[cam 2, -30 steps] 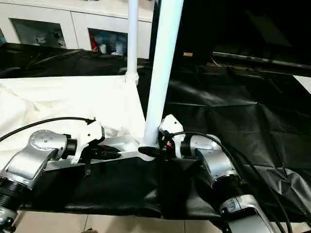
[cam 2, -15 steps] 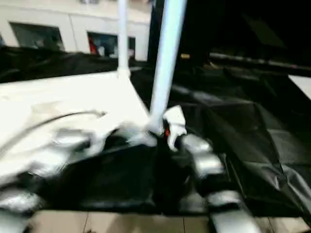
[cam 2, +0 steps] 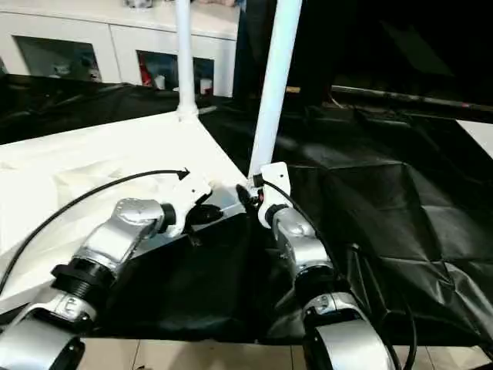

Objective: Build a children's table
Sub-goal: Rotate leg to tighten

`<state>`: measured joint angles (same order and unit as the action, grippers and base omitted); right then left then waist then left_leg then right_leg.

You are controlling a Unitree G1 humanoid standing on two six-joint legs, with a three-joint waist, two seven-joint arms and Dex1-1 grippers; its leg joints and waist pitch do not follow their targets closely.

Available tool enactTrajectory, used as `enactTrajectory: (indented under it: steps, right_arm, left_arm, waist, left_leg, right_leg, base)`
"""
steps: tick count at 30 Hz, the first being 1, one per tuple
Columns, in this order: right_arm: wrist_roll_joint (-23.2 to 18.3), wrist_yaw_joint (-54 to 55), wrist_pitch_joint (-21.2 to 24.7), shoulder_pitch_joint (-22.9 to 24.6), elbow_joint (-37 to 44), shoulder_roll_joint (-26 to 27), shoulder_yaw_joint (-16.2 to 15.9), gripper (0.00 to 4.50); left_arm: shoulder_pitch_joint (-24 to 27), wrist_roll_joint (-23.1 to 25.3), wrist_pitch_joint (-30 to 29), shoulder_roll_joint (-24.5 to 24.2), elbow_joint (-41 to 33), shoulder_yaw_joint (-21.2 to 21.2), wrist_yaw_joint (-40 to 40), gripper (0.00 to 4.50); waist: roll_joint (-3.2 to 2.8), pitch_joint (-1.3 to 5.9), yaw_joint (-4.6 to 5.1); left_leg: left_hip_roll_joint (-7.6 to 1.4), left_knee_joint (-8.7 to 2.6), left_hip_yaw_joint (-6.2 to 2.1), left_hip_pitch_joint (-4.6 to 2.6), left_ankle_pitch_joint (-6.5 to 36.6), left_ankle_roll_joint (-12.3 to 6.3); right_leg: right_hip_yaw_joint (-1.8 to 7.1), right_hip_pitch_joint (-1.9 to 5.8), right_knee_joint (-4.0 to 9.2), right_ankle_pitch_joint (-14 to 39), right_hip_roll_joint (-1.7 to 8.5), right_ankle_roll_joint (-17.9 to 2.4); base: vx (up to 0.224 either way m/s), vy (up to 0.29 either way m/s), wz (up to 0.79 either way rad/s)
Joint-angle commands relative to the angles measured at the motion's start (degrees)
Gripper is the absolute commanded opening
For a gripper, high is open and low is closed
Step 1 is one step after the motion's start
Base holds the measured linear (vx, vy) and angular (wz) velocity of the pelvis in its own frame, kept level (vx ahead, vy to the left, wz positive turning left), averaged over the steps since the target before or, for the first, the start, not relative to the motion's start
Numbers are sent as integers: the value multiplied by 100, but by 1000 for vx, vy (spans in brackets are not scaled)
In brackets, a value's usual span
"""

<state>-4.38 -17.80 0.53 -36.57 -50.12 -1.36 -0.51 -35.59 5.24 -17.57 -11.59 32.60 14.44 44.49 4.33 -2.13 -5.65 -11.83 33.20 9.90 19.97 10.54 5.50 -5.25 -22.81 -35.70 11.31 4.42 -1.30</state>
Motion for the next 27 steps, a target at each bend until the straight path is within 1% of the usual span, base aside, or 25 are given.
enactTrajectory:
  steps: [1, 2, 3, 4, 5, 6, 7, 8, 9, 10, 11, 12, 13, 14, 15, 16, 17, 18, 20, 21, 22, 23, 24, 27]
  right_arm:
    - [-120, -1100, 144, 112, 206, -60, -372, 370]
    - [-137, -1190, 169, 125, 247, -95, -381, 370]
    - [-185, -1450, 242, 163, 363, -197, -407, 370]
    - [-211, -1915, 295, 237, 573, -424, -516, 370]
    - [-214, -2287, 311, 308, 737, -623, -622, 370]
    - [-203, -2521, 308, 351, 830, -744, -684, 370]
    - [-196, -2868, 315, 426, 993, -962, -783, 370]
    - [-198, -3185, 316, 493, 1142, -1145, -852, 370]
    - [-198, -3185, 316, 493, 1142, -1145, -852, 370]
    - [-201, -3391, 317, 536, 1238, -1261, -893, 370]
    - [-201, -3423, 319, 541, 1253, -1277, -899, 370]
    - [-201, -3592, 331, 572, 1334, -1364, -933, 370]
    - [-202, -3606, 331, 574, 1339, -1370, -935, 370]
    - [-207, -3739, 336, 591, 1391, -1422, -958, 370]
    - [-207, -3739, 336, 591, 1391, -1422, -958, 370]
    - [-234, -3872, 394, 605, 1439, -1445, -963, 370]
    - [-232, -4010, 451, 625, 1500, -1474, -1036, 370]
    - [-203, -4080, 459, 635, 1502, -1467, -1110, 370]
    - [-173, -4139, 477, 644, 1495, -1457, -1196, 370]
    - [-173, -4139, 477, 644, 1495, -1457, -1196, 370]
    - [-176, -4150, 492, 646, 1494, -1455, -1206, 370]
    - [-152, -4157, 488, 643, 1476, -1455, -1231, 370]
    - [-129, -4174, 486, 639, 1461, -1458, -1249, 346]
    - [-103, -4211, 487, 635, 1453, -1458, -1244, 338]
  left_arm:
    - [160, 5, 247, -153, 17, 100, 176, 0]
    - [174, 7, 274, -184, 2, 103, 210, 0]
    - [214, 14, 351, -271, -42, 111, 307, 0]
    - [275, -27, 392, -405, -124, 89, 494, 0]
    - [321, -65, 436, -510, -192, 73, 652, 0]
    - [348, -90, 467, -573, -233, 62, 747, 0]
    - [449, -254, 567, -701, -427, 47, 1111, 0]
    - [556, -435, 626, -826, -651, 48, 1461, 0]
    - [556, -435, 626, -826, -651, 48, 1461, 0]
    - [628, -561, 657, -908, -803, 50, 1694, 0]
    - [643, -582, 648, -926, -838, 55, 1738, 0]
    - [720, -698, 599, -1025, -1022, 84, 1971, 0]
    - [728, -706, 594, -1035, -1041, 88, 1989, 0]
    - [803, -783, 539, -1130, -1224, 126, 2161, 0]
    - [803, -783, 539, -1130, -1224, 126, 2161, 0]
    - [887, -845, 487, -1225, -1414, 177, 2318, 0]
    - [980, -936, 399, -1314, -1625, 211, 2487, 0]
    - [1033, -967, 368, -1355, -1742, 219, 2533, 0]
    - [1081, -997, 335, -1388, -1842, 212, 2576, 0]
    - [1081, -997, 335, -1388, -1842, 212, 2576, 0]
    - [1090, -1002, 330, -1397, -1860, 208, 2588, 0]
    - [1094, -992, 337, -1401, -1855, 199, 2575, 0]
    - [1104, -991, 323, -1410, -1866, 189, 2587, 0]
    - [1129, -970, 314, -1437, -1883, 175, 2568, 0]
  waist:
    - [9, 268, -10]
    - [7, 260, -2]
    - [22, 259, 2]
    - [23, 258, 0]
    - [20, 264, -11]
    - [15, 262, -12]
    - [18, 253, -6]
    - [28, 268, -4]
    - [25, 272, -7]
    - [30, 272, -4]
    - [25, 270, 13]
    - [28, 273, 5]
    - [25, 285, 6]
    - [24, 281, 11]
    - [14, 282, 2]
    - [27, 277, -14]
    - [22, 273, -17]
    - [40, 271, -26]
    - [29, 264, -21]
    - [29, 257, -18]
    - [36, 254, -20]
    - [57, 248, -20]
    - [50, 245, -19]
    - [59, 253, -20]
  left_leg:
    - [-161, -419, -51, 24, 1309, -88]
    - [-169, -412, -36, 31, 1251, -136]
    - [-172, -421, -41, 43, 1205, -163]
    - [-167, -416, -36, 42, 1169, -166]
    - [-165, -407, -39, 37, 1101, -173]
    - [-178, -399, -29, 33, 1074, -225]
    - [-179, -408, -29, 41, 1080, -235]
    - [-179, -402, -30, 50, 1006, -241]
    - [-186, -400, -33, 42, 957, -249]
    - [-184, -385, -20, 46, 879, -289]
    - [-181, -387, -9, 29, 835, -329]
    - [-180, -381, -10, 19, 815, -328]
    - [-183, -375, -6, 26, 724, -345]
    - [-181, -374, -2, 22, 686, -355]
    - [-190, -371, -1, 8, 640, -372]
    - [-194, -375, 0, 7, 631, -388]
    - [-196, -377, 2, 2, 627, -381]
    - [-197, -382, -4, 8, 650, -353]
    - [-196, -388, -4, 12, 705, -327]
    - [-191, -392, -2, 3, 769, -292]
    - [-185, -392, -2, 6, 793, -263]
    - [-184, -399, -8, 11, 825, -240]
    - [-187, -402, -10, 2, 870, -215]
    - [-185, -393, -10, 6, 821, -203]
  right_leg:
    - [331, 265, 521, 1747, 439, -583]
    - [342, 254, 524, 1678, 441, -605]
    - [340, 276, 524, 1674, 443, -608]
    - [340, 266, 523, 1666, 439, -615]
    - [331, 294, 521, 1629, 437, -627]
    - [338, 272, 511, 1511, 434, -666]
    - [340, 274, 509, 1498, 429, -678]
    - [338, 295, 487, 1418, 440, -730]
    - [334, 298, 478, 1338, 441, -766]
    - [340, 296, 456, 1149, 435, -838]
    - [342, 273, 454, 1042, 421, -917]
    - [336, 280, 447, 1012, 421, -954]
    - [343, 288, 417, 860, 424, -1019]
    - [343, 280, 412, 781, 416, -1054]
    - [342, 277, 387, 627, 416, -1133]
    - [340, 285, 378, 581, 414, -1168]
    - [342, 280, 380, 588, 415, -1169]
    - [336, 294, 373, 615, 415, -1174]
    - [338, 292, 385, 697, 419, -1156]
    - [339, 286, 405, 809, 415, -1123]
    - [344, 290, 413, 887, 419, -1093]
    - [340, 292, 423, 1009, 419, -1050]
    - [342, 284, 437, 1131, 424, -1007]
    - [347, 289, 430, 1103, 423, -973]
  base:
    - [0, 0, 0]
    - [0, 0, 0]
    - [0, 0, 0]
    - [0, 0, 0]
    - [0, 0, 0]
    - [0, 0, 0]
    - [0, 0, 0]
    - [0, 0, 0]
    - [0, 0, 0]
    - [0, 0, 0]
    - [0, 0, 0]
    - [0, 0, 0]
    - [0, 0, 0]
    - [0, 0, 0]
    - [0, 0, 0]
    - [0, 0, 0]
    - [0, 0, 0]
    - [0, 0, 0]
    - [0, 0, 0]
    - [0, 0, 0]
    - [0, 0, 0]
    - [0, 0, 0]
    - [0, 0, 0]
    - [0, 0, 0]
